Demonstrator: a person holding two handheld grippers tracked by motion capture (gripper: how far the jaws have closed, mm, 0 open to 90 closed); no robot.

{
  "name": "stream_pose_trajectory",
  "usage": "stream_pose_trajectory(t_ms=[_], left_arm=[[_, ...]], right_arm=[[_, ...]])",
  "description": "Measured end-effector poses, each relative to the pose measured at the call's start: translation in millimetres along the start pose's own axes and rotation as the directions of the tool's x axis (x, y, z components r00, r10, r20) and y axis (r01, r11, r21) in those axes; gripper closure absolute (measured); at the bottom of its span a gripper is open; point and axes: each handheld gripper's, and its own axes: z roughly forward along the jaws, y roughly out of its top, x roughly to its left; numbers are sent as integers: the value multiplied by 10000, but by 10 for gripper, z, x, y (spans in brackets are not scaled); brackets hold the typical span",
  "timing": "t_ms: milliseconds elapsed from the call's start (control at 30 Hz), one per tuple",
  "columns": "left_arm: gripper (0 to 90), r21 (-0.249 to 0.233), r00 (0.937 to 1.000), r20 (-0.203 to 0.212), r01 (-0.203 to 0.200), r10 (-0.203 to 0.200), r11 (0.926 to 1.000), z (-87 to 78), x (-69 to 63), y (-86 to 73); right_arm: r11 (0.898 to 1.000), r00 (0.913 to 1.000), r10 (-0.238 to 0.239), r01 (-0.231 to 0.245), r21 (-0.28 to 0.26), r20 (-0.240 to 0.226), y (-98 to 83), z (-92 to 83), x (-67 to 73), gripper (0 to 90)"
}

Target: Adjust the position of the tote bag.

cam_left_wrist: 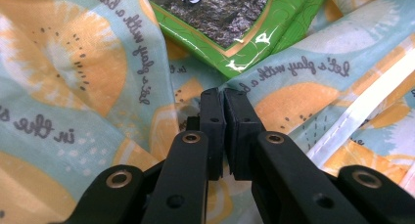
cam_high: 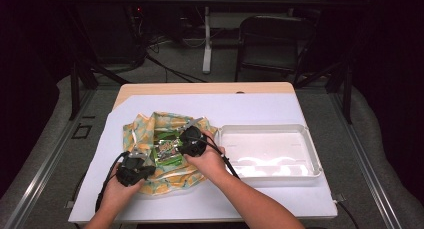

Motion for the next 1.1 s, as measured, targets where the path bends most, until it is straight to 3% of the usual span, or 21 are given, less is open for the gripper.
stream_pose_trajectory(t_ms=[167,300,367,400,467,600,700,800,867,967,1000,1100], left_arm=[[861,-16,10000,-4,8,-8,10000,-3,-2,-4],[844,-38,10000,20,77,-77,10000,-11,5,-1],[827,-104,9999,27,120,-120,9999,-16,7,1],[816,-128,9999,10,141,-141,9998,-21,8,3],[798,-176,9998,4,191,-191,9997,-27,6,10],[783,-250,9997,15,234,-233,9994,-39,11,23],[779,-242,9994,91,328,-326,9992,-50,24,26],[773,-327,9990,82,437,-434,9985,-55,32,31],[768,-333,9992,6,391,-391,9987,-64,31,41],[747,-422,9993,-70,362,-365,9985,-82,25,71],[734,-483,9995,-62,320,-324,9983,-98,30,87],[689,-677,9995,-93,281,-288,9973,-167,42,152]], right_arm=[[9995,9992,-98,86,297,397,71,147,-22,703],[9987,9984,221,-244,456,515,74,242,-57,695],[9965,9979,91,-144,819,643,76,241,-79,703],[9980,9975,260,-297,556,662,56,271,-76,707],[9967,9969,298,-351,728,727,47,280,-87,723],[9969,9970,348,-395,677,692,38,289,-76,766],[9950,9976,184,-248,966,669,38,276,-69,794],[9970,9974,323,-367,676,649,11,295,-51,809],[9957,9977,192,-250,891,655,6,277,-53,811],[9967,9973,289,-339,735,677,-17,277,-48,812],[9978,9968,489,-516,423,627,-32,296,-41,812],[9954,9971,453,-501,818,604,-27,264,-72,815]])
